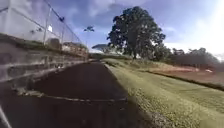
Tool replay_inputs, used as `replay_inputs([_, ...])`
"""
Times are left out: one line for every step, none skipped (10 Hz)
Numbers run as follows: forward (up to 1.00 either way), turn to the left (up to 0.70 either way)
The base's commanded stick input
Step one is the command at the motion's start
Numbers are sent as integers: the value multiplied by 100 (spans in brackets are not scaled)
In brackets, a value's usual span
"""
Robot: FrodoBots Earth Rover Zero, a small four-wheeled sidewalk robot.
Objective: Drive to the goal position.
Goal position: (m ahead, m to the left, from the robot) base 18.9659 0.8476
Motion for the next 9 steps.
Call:
replay_inputs([70,0])
replay_inputs([70,0])
replay_inputs([70,0])
replay_inputs([70,0])
replay_inputs([70,0])
replay_inputs([70,0])
replay_inputs([70,0])
replay_inputs([70,0])
replay_inputs([70,0])
